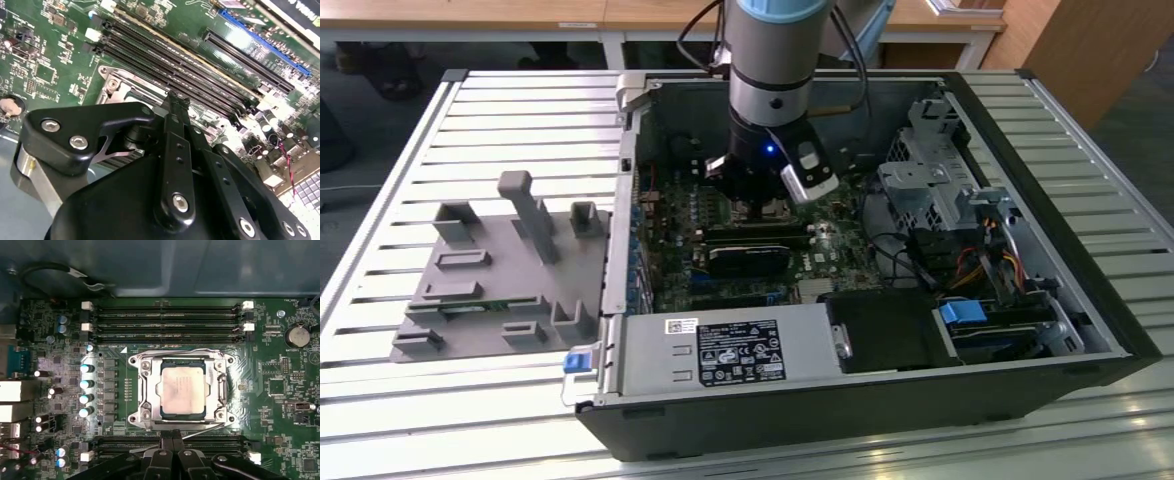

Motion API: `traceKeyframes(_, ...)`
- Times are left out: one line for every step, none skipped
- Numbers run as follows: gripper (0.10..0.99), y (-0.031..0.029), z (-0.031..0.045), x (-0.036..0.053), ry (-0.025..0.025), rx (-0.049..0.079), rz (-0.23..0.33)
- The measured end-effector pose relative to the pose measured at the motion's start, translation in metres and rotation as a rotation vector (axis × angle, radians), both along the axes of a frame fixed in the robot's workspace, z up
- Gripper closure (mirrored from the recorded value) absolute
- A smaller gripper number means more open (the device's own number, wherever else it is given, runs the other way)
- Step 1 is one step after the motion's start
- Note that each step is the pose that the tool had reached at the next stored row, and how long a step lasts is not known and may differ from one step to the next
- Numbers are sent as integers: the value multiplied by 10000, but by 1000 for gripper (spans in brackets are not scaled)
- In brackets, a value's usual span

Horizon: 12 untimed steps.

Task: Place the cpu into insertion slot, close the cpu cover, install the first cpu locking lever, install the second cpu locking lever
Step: 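Install the second cpu locking lever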

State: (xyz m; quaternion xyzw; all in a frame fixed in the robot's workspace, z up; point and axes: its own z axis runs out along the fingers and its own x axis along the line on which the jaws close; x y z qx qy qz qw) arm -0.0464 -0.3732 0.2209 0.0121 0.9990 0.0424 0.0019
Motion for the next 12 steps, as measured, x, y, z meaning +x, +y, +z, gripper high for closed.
traceKeyframes(980,-11,0,-15,0,51,1)
traceKeyframes(980,-19,0,-30,-1,95,1)
traceKeyframes(980,-23,-1,-45,-1,139,2)
traceKeyframes(980,-24,-7,-55,0,169,1)
traceKeyframes(980,-23,-18,-60,-2,187,0)
traceKeyframes(980,-24,-30,-61,-2,194,1)
traceKeyframes(980,-24,-45,-62,0,197,2)
traceKeyframes(980,-24,-63,-62,0,200,2)
traceKeyframes(980,-24,-79,-62,0,202,2)
traceKeyframes(980,-24,-96,-62,0,206,1)
traceKeyframes(980,-24,-111,-62,0,214,1)
traceKeyframes(980,-24,-122,-63,0,223,0)
